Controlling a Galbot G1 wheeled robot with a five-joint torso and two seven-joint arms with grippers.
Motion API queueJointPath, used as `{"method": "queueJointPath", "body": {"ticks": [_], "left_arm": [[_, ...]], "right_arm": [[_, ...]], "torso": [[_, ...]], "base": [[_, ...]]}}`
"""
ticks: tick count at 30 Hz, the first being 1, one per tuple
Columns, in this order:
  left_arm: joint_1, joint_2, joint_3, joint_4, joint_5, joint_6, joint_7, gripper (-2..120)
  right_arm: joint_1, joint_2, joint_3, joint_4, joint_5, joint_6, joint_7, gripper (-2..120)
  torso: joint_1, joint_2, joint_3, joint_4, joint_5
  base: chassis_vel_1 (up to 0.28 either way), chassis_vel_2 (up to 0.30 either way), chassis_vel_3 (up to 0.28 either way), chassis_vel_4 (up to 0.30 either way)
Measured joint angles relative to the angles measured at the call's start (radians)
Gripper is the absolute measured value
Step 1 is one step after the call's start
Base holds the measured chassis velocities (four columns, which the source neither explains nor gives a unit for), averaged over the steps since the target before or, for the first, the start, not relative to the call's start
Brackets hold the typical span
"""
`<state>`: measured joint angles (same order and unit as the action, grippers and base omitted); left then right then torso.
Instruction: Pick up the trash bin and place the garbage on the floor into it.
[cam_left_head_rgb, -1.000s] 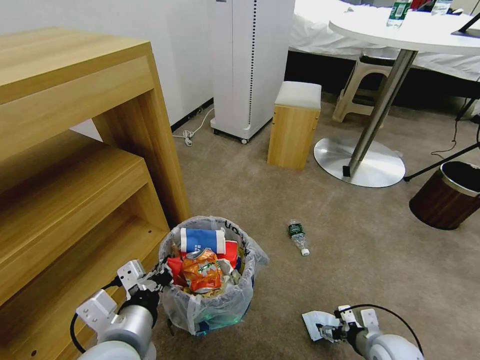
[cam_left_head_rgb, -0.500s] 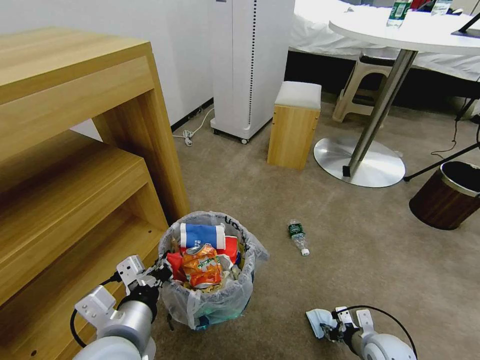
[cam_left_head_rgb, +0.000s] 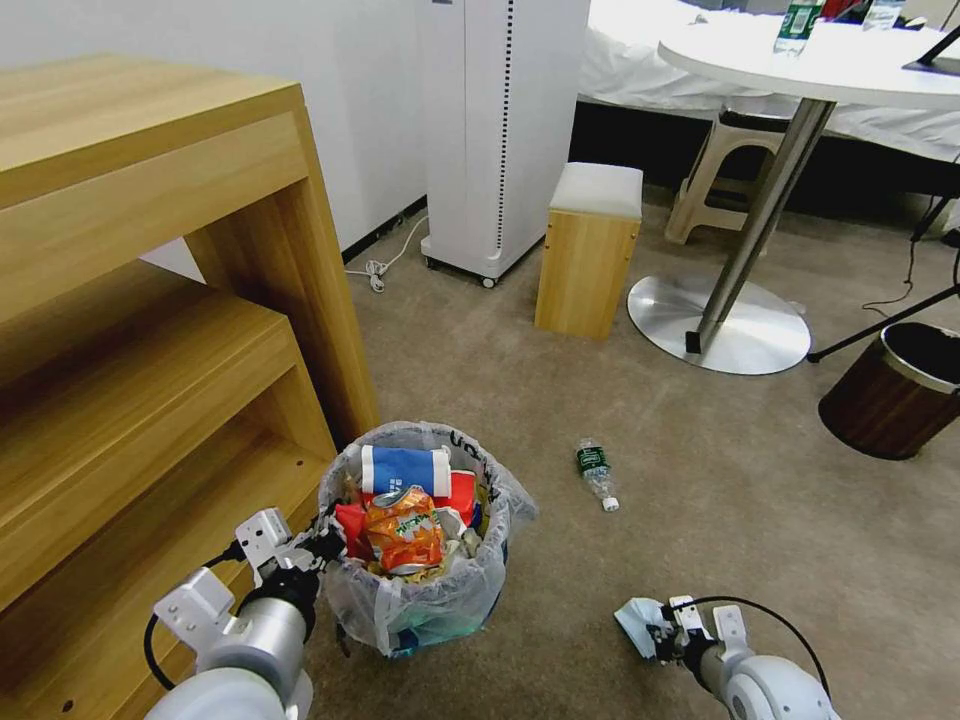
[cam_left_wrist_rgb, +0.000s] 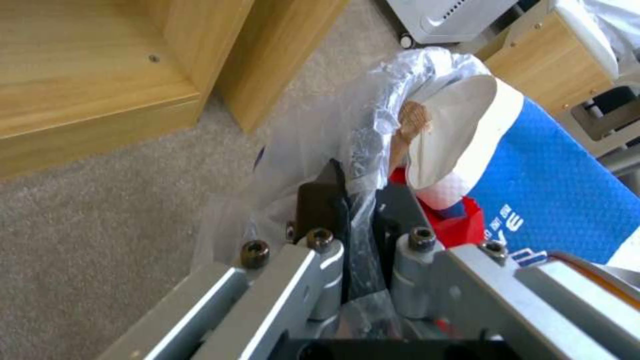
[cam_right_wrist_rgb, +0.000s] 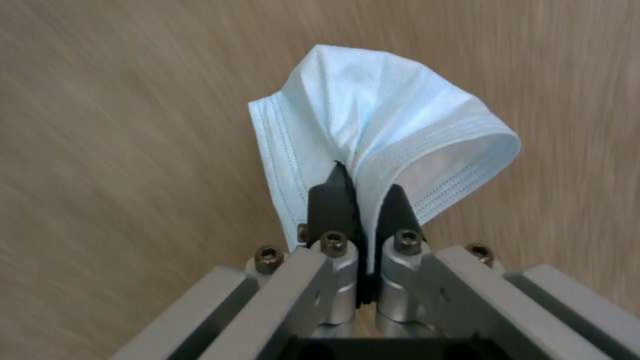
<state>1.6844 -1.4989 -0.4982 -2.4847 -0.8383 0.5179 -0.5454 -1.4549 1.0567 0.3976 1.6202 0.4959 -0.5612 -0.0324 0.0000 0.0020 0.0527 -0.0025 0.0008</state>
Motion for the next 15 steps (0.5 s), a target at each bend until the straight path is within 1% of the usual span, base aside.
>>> {"method": "queueJointPath", "body": {"ticks": [1,3,4,5,6,7,9,10,11,12,14,15], "left_arm": [[0.000,0.001,-0.002,0.000,-0.003,0.000,0.000,3],[0.000,0.001,-0.002,0.000,-0.003,0.000,0.000,3],[-0.001,0.003,-0.004,0.000,-0.005,0.000,0.000,3],[-0.002,0.003,-0.005,0.003,-0.006,0.000,0.000,3],[-0.002,0.003,-0.005,0.005,-0.006,0.000,0.000,3],[-0.002,0.003,-0.005,0.005,-0.006,0.000,0.000,3],[-0.002,0.003,-0.004,0.011,-0.007,0.000,0.000,3],[-0.003,0.003,-0.004,0.016,-0.007,0.000,0.000,3],[-0.003,0.003,-0.004,0.016,-0.007,0.000,0.000,3],[-0.004,0.003,-0.003,0.023,-0.007,-0.001,0.000,3],[-0.008,0.002,0.000,0.033,-0.007,-0.001,0.000,3],[-0.008,0.002,0.000,0.033,-0.007,-0.001,0.000,3]], "right_arm": [[-0.006,-0.003,0.004,0.030,0.012,0.016,0.002,0],[-0.006,-0.003,0.004,0.030,0.012,0.016,0.002,0],[-0.020,-0.013,0.018,0.093,0.031,0.058,-0.011,0],[-0.033,-0.024,0.035,0.153,0.041,0.108,-0.058,0],[-0.038,-0.028,0.043,0.179,0.046,0.130,-0.087,0],[-0.038,-0.028,0.043,0.179,0.046,0.130,-0.087,0],[-0.044,-0.040,0.060,0.233,0.057,0.170,-0.148,0],[-0.051,-0.050,0.071,0.272,0.071,0.175,-0.167,0],[-0.051,-0.050,0.071,0.272,0.071,0.175,-0.167,0],[-0.055,-0.060,0.082,0.328,0.093,0.169,-0.176,0],[-0.055,-0.075,0.100,0.410,0.130,0.150,-0.178,0],[-0.055,-0.075,0.100,0.410,0.130,0.150,-0.178,0]], "torso": [[0.000,0.000,0.000,0.0000,0.0002],[0.000,0.000,0.000,0.0000,0.0002],[0.000,0.000,0.000,0.0000,0.0002],[0.000,0.000,0.000,0.0000,-0.0002],[0.000,0.000,0.000,0.0000,-0.0001],[0.000,0.000,0.000,0.0000,-0.0001],[0.000,0.000,0.000,0.0003,-0.0002],[0.000,0.000,0.000,0.0001,0.0001],[0.000,0.000,0.000,0.0001,0.0001],[0.000,0.000,0.000,-0.0005,0.0007],[0.000,0.000,0.000,0.0002,-0.0010],[0.000,0.000,0.000,0.0002,-0.0010]], "base": [[0.000,0.000,0.000,0.000],[0.000,0.000,0.000,0.000],[0.000,0.000,0.000,0.000],[0.000,0.000,0.000,0.000],[0.000,0.000,0.000,0.000],[0.000,0.000,0.000,0.000],[0.000,0.000,0.000,0.000],[0.000,0.000,0.000,0.000],[0.000,0.000,0.000,0.000],[0.000,0.000,0.000,0.000],[0.000,0.000,0.000,0.000],[0.000,0.000,0.000,0.000]]}}
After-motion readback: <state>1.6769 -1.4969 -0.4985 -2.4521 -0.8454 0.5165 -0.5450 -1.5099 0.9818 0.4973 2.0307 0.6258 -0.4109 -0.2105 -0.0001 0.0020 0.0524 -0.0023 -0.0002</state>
